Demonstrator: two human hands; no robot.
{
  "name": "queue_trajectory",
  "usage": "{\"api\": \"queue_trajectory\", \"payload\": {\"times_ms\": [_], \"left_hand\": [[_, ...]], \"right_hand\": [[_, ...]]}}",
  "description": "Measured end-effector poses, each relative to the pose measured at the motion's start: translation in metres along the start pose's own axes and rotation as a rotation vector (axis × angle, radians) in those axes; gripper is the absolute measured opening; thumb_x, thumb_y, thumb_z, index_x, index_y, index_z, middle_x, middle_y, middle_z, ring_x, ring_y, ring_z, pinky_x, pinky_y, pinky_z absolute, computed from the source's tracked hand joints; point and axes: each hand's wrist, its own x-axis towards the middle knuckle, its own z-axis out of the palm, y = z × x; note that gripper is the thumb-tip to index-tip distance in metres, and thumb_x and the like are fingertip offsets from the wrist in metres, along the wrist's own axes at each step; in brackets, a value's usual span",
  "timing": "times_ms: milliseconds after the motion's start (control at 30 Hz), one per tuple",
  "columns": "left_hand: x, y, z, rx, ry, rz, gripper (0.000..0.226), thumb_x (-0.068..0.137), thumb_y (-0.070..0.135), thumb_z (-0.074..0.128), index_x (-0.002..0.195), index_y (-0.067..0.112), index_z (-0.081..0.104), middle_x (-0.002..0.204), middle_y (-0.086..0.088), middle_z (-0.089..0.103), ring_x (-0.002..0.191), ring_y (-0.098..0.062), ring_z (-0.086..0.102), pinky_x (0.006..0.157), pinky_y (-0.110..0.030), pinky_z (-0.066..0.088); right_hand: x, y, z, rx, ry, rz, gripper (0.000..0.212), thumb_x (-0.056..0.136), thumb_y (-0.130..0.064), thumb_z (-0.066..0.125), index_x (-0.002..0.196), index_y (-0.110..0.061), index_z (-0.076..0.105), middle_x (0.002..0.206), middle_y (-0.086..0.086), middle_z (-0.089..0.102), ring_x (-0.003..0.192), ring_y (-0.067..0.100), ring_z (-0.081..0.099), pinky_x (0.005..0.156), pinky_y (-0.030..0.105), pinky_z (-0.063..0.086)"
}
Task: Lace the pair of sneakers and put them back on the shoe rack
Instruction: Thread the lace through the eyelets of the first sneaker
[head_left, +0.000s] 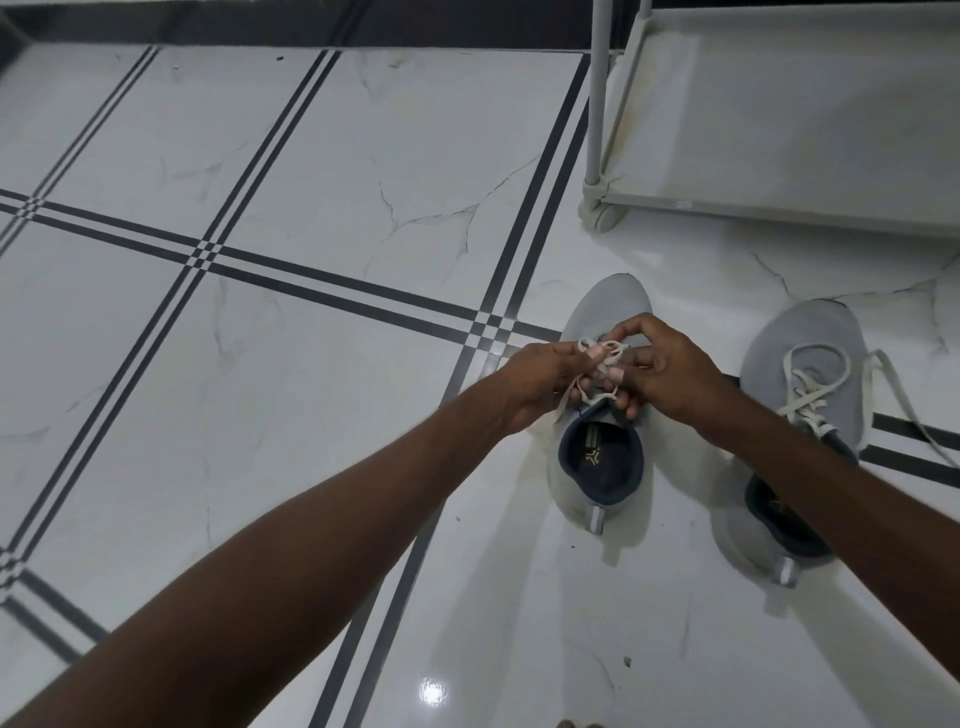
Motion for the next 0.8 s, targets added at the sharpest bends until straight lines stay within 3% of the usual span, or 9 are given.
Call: {"api": "queue_trajectory", "payload": {"times_ms": [167, 233, 333, 500, 667, 800], "left_hand": [[-0.004, 0.005, -0.003, 0.104, -0.089, 0.030, 0.020, 0.102, 0.021, 0.048, 0.101, 0.011, 0.065, 0.072, 0.000, 0.060, 0.060, -0.008, 0.052, 0.057, -0.020, 0.042], [-0.005, 0.008, -0.005, 0.251, -0.103, 0.088, 0.021, 0.099, 0.023, 0.055, 0.098, 0.006, 0.067, 0.073, -0.010, 0.064, 0.062, -0.012, 0.057, 0.062, -0.024, 0.045], [-0.004, 0.013, -0.008, 0.468, 0.003, 0.219, 0.024, 0.086, 0.016, 0.074, 0.094, -0.007, 0.070, 0.085, -0.029, 0.070, 0.071, -0.019, 0.064, 0.068, -0.029, 0.051], [-0.003, 0.006, 0.008, 0.998, 0.258, 0.610, 0.004, 0.076, 0.016, 0.075, 0.078, 0.015, 0.078, 0.071, 0.001, 0.074, 0.062, -0.009, 0.065, 0.061, -0.030, 0.053], [-0.005, -0.010, 0.014, 1.205, 0.357, 0.799, 0.018, 0.079, 0.023, 0.055, 0.076, 0.013, 0.069, 0.073, -0.003, 0.067, 0.066, -0.022, 0.061, 0.058, -0.039, 0.050], [-0.005, -0.015, 0.022, 1.178, 0.420, 0.869, 0.004, 0.077, 0.013, 0.064, 0.079, 0.010, 0.065, 0.081, -0.004, 0.063, 0.065, -0.021, 0.059, 0.055, -0.037, 0.049]], "right_hand": [[0.003, 0.008, -0.009, 0.106, -0.076, 0.057, 0.021, 0.090, -0.001, 0.062, 0.109, -0.003, 0.053, 0.067, 0.015, 0.065, 0.055, 0.025, 0.058, 0.054, 0.033, 0.050], [0.004, 0.008, -0.009, 0.154, -0.095, 0.077, 0.018, 0.089, -0.003, 0.064, 0.104, -0.004, 0.054, 0.070, 0.020, 0.063, 0.053, 0.025, 0.056, 0.053, 0.032, 0.050], [0.006, 0.006, -0.011, 0.247, -0.103, 0.129, 0.018, 0.087, 0.000, 0.065, 0.100, -0.005, 0.054, 0.068, 0.018, 0.061, 0.053, 0.023, 0.056, 0.047, 0.028, 0.051], [0.011, 0.005, -0.013, 0.299, -0.125, 0.203, 0.011, 0.091, 0.004, 0.052, 0.094, -0.004, 0.058, 0.066, 0.015, 0.061, 0.054, 0.022, 0.059, 0.047, 0.027, 0.051], [0.015, 0.010, -0.020, 0.327, -0.176, 0.241, 0.015, 0.095, 0.001, 0.049, 0.096, -0.006, 0.062, 0.074, 0.015, 0.061, 0.055, 0.019, 0.061, 0.049, 0.025, 0.052], [0.012, 0.006, -0.024, 0.255, -0.344, 0.229, 0.028, 0.095, 0.002, 0.048, 0.112, -0.011, 0.065, 0.079, 0.010, 0.069, 0.058, 0.015, 0.059, 0.051, 0.022, 0.050]]}}
